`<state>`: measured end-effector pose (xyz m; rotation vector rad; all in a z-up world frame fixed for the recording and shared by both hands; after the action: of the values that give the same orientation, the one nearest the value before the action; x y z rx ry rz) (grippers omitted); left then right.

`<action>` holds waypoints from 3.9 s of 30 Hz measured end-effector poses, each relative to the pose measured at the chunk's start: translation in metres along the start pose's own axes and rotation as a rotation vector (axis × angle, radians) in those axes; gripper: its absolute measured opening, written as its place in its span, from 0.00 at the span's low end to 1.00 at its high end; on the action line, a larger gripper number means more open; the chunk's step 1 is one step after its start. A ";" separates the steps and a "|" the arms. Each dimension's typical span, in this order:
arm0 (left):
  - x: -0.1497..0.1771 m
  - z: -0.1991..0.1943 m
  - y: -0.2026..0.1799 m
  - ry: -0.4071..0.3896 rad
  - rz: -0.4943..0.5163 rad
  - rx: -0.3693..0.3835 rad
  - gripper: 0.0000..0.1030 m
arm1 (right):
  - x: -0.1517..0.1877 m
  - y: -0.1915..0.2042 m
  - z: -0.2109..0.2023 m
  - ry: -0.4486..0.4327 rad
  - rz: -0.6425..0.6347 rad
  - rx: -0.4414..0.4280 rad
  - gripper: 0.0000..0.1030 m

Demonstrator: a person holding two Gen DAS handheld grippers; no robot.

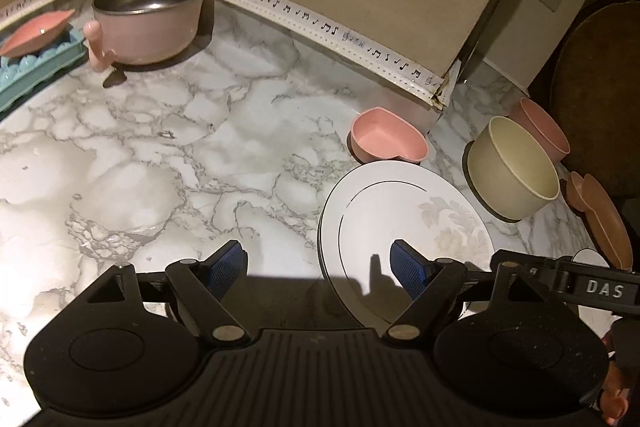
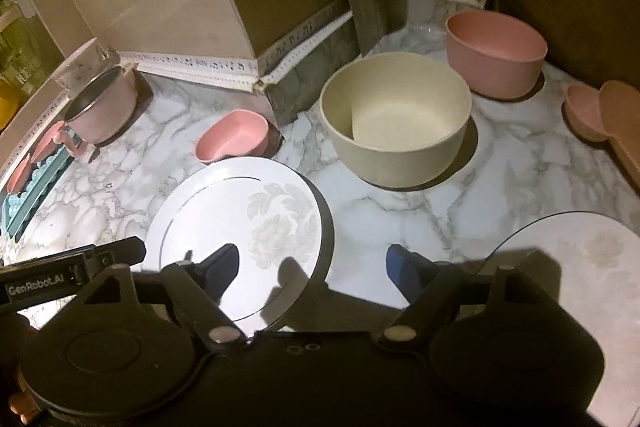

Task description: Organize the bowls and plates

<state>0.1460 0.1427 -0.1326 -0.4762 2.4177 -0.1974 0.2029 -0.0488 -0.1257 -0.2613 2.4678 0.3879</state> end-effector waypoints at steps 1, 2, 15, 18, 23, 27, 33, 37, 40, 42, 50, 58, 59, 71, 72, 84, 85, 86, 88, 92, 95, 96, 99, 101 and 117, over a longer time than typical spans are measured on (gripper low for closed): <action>0.000 0.002 0.001 0.006 -0.004 0.002 0.78 | 0.000 -0.001 0.004 0.007 0.008 -0.001 0.75; -0.001 0.004 0.001 0.011 -0.007 0.005 0.78 | 0.000 -0.003 0.007 0.015 0.016 -0.005 0.73; -0.008 0.016 0.002 0.070 -0.052 0.085 0.70 | -0.004 -0.013 0.028 0.075 0.089 -0.065 0.56; -0.009 0.019 0.002 0.078 -0.070 0.104 0.59 | -0.005 -0.014 0.029 0.082 0.108 -0.083 0.48; -0.011 0.023 0.004 0.091 -0.100 0.128 0.37 | -0.007 -0.014 0.030 0.103 0.136 -0.121 0.33; -0.011 0.026 0.005 0.104 -0.131 0.149 0.31 | -0.006 -0.014 0.031 0.113 0.149 -0.137 0.24; -0.010 0.029 0.008 0.124 -0.172 0.158 0.26 | -0.005 -0.016 0.031 0.123 0.175 -0.153 0.17; -0.010 0.030 0.013 0.132 -0.183 0.160 0.19 | -0.004 -0.017 0.032 0.127 0.181 -0.154 0.11; -0.009 0.030 0.014 0.132 -0.179 0.160 0.17 | -0.004 -0.020 0.032 0.127 0.187 -0.152 0.09; -0.009 0.029 0.014 0.134 -0.178 0.159 0.16 | -0.004 -0.019 0.032 0.126 0.180 -0.151 0.09; 0.000 0.023 0.008 0.137 -0.154 0.160 0.16 | 0.000 -0.020 0.027 0.124 0.164 -0.143 0.09; 0.010 0.010 -0.008 0.153 -0.109 0.178 0.16 | 0.006 -0.027 0.008 0.115 0.154 -0.148 0.08; 0.011 0.008 -0.011 0.153 -0.103 0.182 0.16 | 0.006 -0.028 0.005 0.113 0.154 -0.148 0.08; 0.015 -0.021 -0.060 0.142 -0.008 0.245 0.16 | 0.011 -0.055 -0.044 0.056 0.169 -0.155 0.08; 0.016 -0.022 -0.065 0.144 0.002 0.251 0.16 | 0.012 -0.059 -0.048 0.049 0.173 -0.154 0.08; 0.033 -0.025 -0.145 0.187 0.118 0.322 0.16 | 0.033 -0.120 -0.098 -0.014 0.241 -0.105 0.08; 0.035 -0.025 -0.153 0.192 0.129 0.327 0.16 | 0.035 -0.127 -0.102 -0.018 0.253 -0.099 0.08; 0.037 -0.025 -0.159 0.196 0.138 0.332 0.16 | 0.038 -0.133 -0.104 -0.022 0.262 -0.094 0.08; 0.041 -0.023 -0.173 0.206 0.161 0.339 0.16 | 0.043 -0.145 -0.110 -0.031 0.283 -0.082 0.08; 0.050 -0.019 -0.195 0.225 0.196 0.350 0.16 | 0.054 -0.170 -0.118 -0.038 0.326 -0.062 0.08; 0.057 -0.017 -0.209 0.237 0.222 0.358 0.16 | 0.062 -0.185 -0.122 -0.039 0.354 -0.052 0.08; 0.058 -0.015 -0.213 0.242 0.227 0.359 0.16 | 0.064 -0.189 -0.123 -0.039 0.362 -0.050 0.08; 0.064 -0.007 -0.222 0.257 0.246 0.349 0.16 | 0.071 -0.201 -0.124 -0.035 0.384 -0.043 0.08; 0.069 0.000 -0.226 0.270 0.257 0.337 0.16 | 0.075 -0.207 -0.122 -0.030 0.393 -0.038 0.08; 0.078 0.018 -0.238 0.311 0.291 0.293 0.16 | 0.083 -0.227 -0.109 0.004 0.422 -0.026 0.08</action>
<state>0.1696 -0.1077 -0.1299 0.0445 2.6615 -0.5205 0.1401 -0.3058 -0.1407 0.2554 2.5151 0.5935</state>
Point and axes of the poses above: each gripper's, at about its wrist camera, not at the fingertips, and z roughly the way its jaws point, y to its left, x to its underside, the point moved 6 cm from there along z, roughly the way its jaws point
